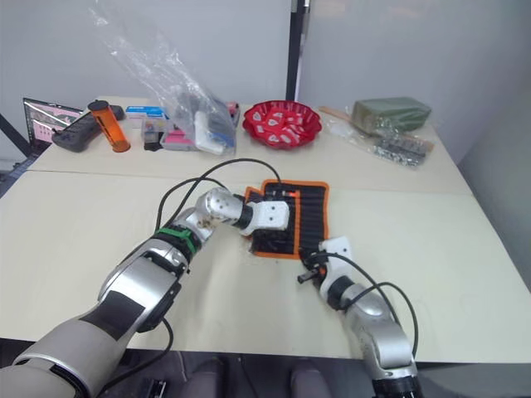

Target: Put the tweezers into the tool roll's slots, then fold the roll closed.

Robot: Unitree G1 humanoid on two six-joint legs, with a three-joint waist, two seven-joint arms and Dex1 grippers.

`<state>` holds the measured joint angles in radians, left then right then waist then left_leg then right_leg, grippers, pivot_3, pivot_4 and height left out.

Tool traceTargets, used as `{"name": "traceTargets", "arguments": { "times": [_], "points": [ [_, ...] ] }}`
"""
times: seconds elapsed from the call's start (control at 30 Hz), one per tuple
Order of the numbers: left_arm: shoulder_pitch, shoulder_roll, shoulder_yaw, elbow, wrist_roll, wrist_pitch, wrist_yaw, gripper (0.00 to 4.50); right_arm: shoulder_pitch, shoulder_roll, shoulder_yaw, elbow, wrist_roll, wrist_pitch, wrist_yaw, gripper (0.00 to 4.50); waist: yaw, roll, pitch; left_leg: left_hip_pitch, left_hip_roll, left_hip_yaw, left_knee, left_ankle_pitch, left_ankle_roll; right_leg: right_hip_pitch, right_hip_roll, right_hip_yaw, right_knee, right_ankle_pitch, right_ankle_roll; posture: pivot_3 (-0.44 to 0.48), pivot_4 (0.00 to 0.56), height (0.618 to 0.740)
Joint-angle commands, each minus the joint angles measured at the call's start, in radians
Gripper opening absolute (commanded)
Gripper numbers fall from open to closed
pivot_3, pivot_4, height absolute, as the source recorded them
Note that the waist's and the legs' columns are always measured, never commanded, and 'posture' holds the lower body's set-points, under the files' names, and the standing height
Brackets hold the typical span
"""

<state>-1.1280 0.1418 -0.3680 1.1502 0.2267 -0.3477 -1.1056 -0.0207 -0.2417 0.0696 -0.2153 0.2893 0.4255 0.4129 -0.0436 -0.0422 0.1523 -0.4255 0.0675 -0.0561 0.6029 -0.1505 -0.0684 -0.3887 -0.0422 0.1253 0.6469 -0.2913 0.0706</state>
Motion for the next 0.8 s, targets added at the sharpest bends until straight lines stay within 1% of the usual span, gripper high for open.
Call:
{"name": "traceTargets", "arguments": {
  "times": [0.03,0.13,0.23,0.3,0.33,0.37,0.43,0.53,0.57,0.63,0.67,0.7,0.73,0.8],
  "points": [
    [0.003,0.033,0.057,-0.115,-0.069,0.072,-0.068,1.92,0.040,0.006,0.032,0.038,-0.002,0.036,0.014,0.00,-0.006,0.000,0.000,0.000,0.000,0.000,-0.001,0.000,0.000,0.000,0.000,0.000,0.000,0.000,0.000,0.000,0.150,0.729],
    [0.066,0.096,0.100,-0.302,-0.141,0.215,-0.152,2.96,0.040,0.005,0.019,0.030,0.004,0.013,0.025,0.00,-0.014,0.001,0.000,0.001,0.000,0.000,-0.003,0.000,0.000,0.000,0.000,0.000,0.001,0.000,0.000,0.000,0.150,0.729],
    [0.138,0.179,0.147,-0.498,-0.200,0.365,-0.176,3.94,0.033,-0.016,0.004,0.003,0.013,0.007,0.050,0.00,-0.017,0.001,0.000,0.001,0.000,0.000,-0.004,0.000,0.000,0.000,0.000,0.000,0.001,0.000,0.000,0.000,0.150,0.729],
    [0.186,0.237,0.195,-0.610,-0.246,0.463,-0.170,4.44,0.017,-0.036,-0.024,-0.021,0.016,-0.004,0.055,0.00,-0.016,0.001,0.000,0.001,0.000,0.000,-0.003,0.000,0.000,0.000,0.000,0.000,0.001,0.000,0.000,0.000,0.150,0.729],
    [0.214,0.262,0.238,-0.670,-0.287,0.525,-0.154,4.44,0.005,-0.046,-0.042,-0.041,0.028,-0.007,0.062,0.00,-0.015,0.002,0.001,0.001,0.000,0.000,-0.003,0.000,0.000,0.000,0.000,0.000,0.001,0.000,0.000,0.000,0.150,0.729],
    [0.266,0.289,0.306,-0.753,-0.342,0.607,-0.122,4.44,-0.017,-0.056,-0.070,-0.071,0.066,0.003,0.080,0.00,-0.015,0.003,0.002,0.001,0.000,0.000,-0.003,0.000,0.000,0.000,0.000,0.000,0.001,0.000,0.000,0.000,0.150,0.729],
    [0.353,0.324,0.385,-0.885,-0.419,0.713,-0.080,4.44,-0.046,-0.071,-0.100,-0.104,0.114,0.022,0.101,0.00,-0.015,0.007,0.005,0.000,0.000,0.000,-0.002,0.000,0.000,-0.001,0.000,0.000,0.001,0.000,0.000,0.000,0.150,0.729],
    [0.501,0.368,0.490,-1.053,-0.496,0.773,-0.015,4.44,-0.117,-0.104,-0.134,-0.094,0.138,0.021,0.126,0.00,-0.018,0.010,0.007,0.001,0.001,0.000,-0.002,0.000,0.000,-0.001,0.000,0.000,0.002,0.000,0.000,0.000,0.150,0.729],
    [0.546,0.374,0.543,-1.104,-0.532,0.801,0.020,4.44,-0.149,-0.120,-0.143,-0.076,0.139,0.019,0.136,0.00,-0.016,0.010,0.007,0.001,0.001,0.000,-0.002,0.000,0.000,-0.001,0.000,0.000,0.002,0.000,0.000,0.000,0.150,0.729],
    [0.601,0.377,0.605,-1.173,-0.581,0.836,0.077,4.50,-0.191,-0.138,-0.155,-0.048,0.141,0.021,0.145,0.55,-0.015,0.010,0.008,0.001,0.001,-0.001,-0.002,0.000,0.000,-0.001,0.000,-0.001,0.002,0.000,0.000,0.000,0.150,0.729],
    [0.676,0.365,0.672,-1.254,-0.625,0.869,0.128,4.50,-0.242,-0.150,-0.143,-0.024,0.149,0.030,0.174,0.83,-0.011,0.010,0.009,0.001,0.001,-0.001,-0.001,0.000,0.000,-0.001,0.000,-0.001,0.002,0.000,0.000,0.000,0.150,0.729],
    [0.739,0.356,0.715,-1.317,-0.653,0.886,0.165,4.50,-0.278,-0.155,-0.127,-0.009,0.155,0.038,0.198,1.18,-0.015,0.011,0.009,0.001,0.001,-0.001,-0.001,0.000,0.000,0.000,0.000,-0.001,0.002,0.000,0.000,0.000,0.150,0.729],
    [0.783,0.351,0.742,-1.364,-0.676,0.903,0.194,4.50,-0.304,-0.160,-0.117,0.002,0.159,0.044,0.217,1.51,-0.015,0.012,0.010,0.001,0.001,0.000,-0.001,0.000,0.000,0.000,0.000,0.000,0.002,0.000,0.000,0.000,0.150,0.729],
    [0.911,0.354,0.795,-1.472,-0.700,0.922,0.235,4.50,-0.357,-0.161,-0.071,0.019,0.173,0.087,0.266,2.17,-0.019,0.012,0.010,0.001,0.001,0.000,-0.001,0.000,0.000,0.000,-0.001,0.000,0.002,0.000,0.000,0.000,0.150,0.729]
  ]
}}
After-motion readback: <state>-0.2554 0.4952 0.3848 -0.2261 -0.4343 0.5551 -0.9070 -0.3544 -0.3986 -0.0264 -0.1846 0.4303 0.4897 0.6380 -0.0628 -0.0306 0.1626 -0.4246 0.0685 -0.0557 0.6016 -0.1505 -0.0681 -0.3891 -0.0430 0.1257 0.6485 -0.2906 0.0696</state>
